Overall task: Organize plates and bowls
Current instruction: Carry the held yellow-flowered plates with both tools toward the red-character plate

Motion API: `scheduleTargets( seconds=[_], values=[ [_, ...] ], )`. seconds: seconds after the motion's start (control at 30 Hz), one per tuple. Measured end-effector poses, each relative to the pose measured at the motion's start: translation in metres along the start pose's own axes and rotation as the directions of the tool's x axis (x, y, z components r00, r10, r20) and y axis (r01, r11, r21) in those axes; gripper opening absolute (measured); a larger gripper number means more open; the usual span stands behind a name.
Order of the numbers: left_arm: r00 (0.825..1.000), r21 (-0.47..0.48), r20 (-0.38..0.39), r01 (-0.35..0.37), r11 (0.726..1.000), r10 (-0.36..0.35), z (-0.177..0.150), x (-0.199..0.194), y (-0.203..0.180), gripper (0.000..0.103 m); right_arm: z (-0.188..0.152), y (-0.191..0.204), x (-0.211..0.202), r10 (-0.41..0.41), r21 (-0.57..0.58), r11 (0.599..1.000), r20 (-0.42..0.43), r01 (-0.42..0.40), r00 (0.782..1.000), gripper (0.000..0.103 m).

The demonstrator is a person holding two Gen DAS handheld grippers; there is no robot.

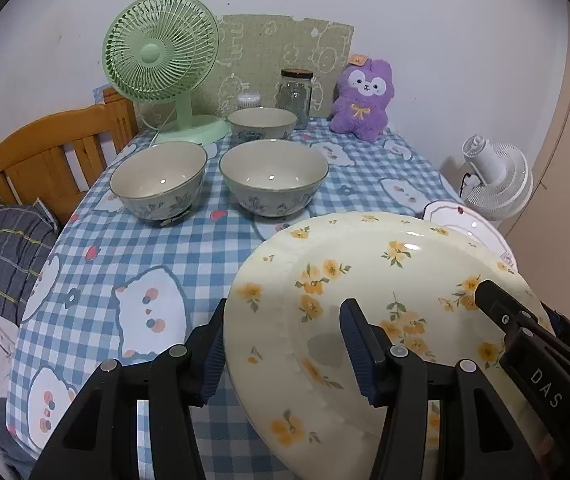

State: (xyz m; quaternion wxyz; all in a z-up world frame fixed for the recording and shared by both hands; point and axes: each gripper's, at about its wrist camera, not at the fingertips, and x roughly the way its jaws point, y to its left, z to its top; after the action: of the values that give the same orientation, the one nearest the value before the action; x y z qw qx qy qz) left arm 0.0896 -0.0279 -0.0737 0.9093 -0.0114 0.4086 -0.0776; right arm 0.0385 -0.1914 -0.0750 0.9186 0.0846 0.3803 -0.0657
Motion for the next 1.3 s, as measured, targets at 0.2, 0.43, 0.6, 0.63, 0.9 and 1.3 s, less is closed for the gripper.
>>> scheduleTargets(
  seconds=[0.2,0.43,0.6,0.63,0.9,1.3],
  values=[
    [1.000,0.006,-0.008,-0.017,1.000,0.017,-0.009,0.008,0.005,0.054,-0.011,0.003,0.014,0.001,-0.013,1.000,-0.040,-0.002,0.999,0.049],
    [0.999,0.001,-0.048,-0.007,1.000,0.007,-0.016,0.024,0.008,0.054,-0.018,0.005,0.025,-0.017,-0.032,0.999,-0.060,0.015,0.998,0.049],
    [0.998,0.004,-0.069,0.003,1.000,-0.003,-0.019,0.032,0.008,0.054,-0.019,0.004,0.033,-0.029,-0.033,0.999,-0.080,0.027,0.996,0.049],
    [0.997,0.006,-0.071,0.001,1.000,-0.001,-0.020,0.034,0.008,0.054,-0.020,0.004,0.034,-0.032,-0.034,0.999,-0.084,0.029,0.996,0.049],
    [0.998,0.030,-0.063,-0.024,0.999,0.026,-0.023,0.039,0.007,0.054,-0.024,0.007,0.041,-0.041,-0.054,0.998,-0.098,0.036,0.994,0.049],
    [0.998,0.042,-0.037,-0.046,0.998,0.048,-0.027,0.043,0.006,0.055,-0.026,0.014,0.044,-0.099,-0.097,0.991,-0.070,0.092,0.993,0.051]
  ],
)
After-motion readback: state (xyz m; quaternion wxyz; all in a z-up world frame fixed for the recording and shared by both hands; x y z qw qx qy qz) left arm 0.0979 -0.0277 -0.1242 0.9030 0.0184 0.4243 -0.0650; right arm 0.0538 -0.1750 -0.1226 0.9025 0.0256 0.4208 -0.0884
